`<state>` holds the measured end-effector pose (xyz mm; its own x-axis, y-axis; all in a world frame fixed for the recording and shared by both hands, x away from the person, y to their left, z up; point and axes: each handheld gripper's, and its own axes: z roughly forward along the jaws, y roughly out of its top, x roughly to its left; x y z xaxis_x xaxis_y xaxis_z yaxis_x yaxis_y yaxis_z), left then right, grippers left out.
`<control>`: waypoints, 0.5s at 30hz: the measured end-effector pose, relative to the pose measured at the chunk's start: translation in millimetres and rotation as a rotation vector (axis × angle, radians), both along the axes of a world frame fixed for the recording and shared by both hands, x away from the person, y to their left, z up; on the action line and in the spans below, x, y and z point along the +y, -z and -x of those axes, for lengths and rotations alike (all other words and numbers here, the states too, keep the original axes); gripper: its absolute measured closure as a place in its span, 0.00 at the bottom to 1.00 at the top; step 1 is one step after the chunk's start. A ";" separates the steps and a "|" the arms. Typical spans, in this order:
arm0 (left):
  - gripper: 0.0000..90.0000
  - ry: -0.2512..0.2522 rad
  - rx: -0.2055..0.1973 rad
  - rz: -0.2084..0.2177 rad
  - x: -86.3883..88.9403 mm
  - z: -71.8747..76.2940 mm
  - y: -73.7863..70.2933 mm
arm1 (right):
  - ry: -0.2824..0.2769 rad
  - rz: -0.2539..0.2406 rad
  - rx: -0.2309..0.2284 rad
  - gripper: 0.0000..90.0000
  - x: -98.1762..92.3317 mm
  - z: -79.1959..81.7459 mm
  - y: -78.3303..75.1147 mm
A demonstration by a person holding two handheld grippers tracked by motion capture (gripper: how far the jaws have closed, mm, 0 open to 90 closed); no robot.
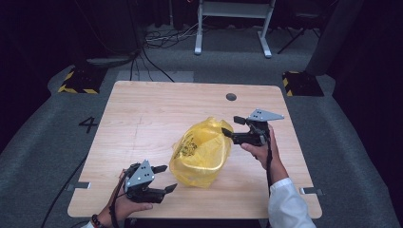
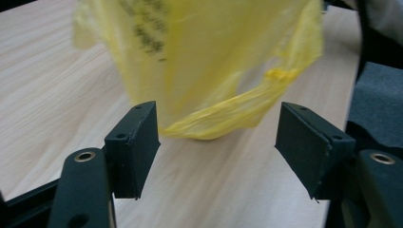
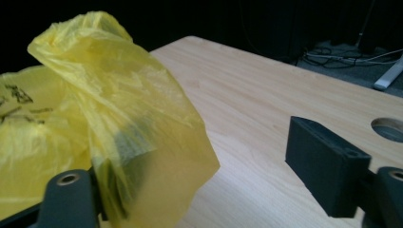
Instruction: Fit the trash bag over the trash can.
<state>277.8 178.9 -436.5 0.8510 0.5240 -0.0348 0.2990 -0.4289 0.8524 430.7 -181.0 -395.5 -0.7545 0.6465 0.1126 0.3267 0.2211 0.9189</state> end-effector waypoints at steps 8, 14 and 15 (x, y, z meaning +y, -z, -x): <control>0.72 0.046 -0.006 -0.056 -20.9 -11.6 8.5 | 0.032 0.007 -0.114 0.70 3.8 9.1 -20.1; 1.00 0.054 -0.034 -0.133 -22.0 -14.9 17.1 | 0.108 0.012 -0.120 0.91 0.3 3.5 -20.8; 1.00 0.054 -0.034 -0.133 -22.0 -14.9 17.1 | 0.108 0.012 -0.120 0.91 0.3 3.5 -20.8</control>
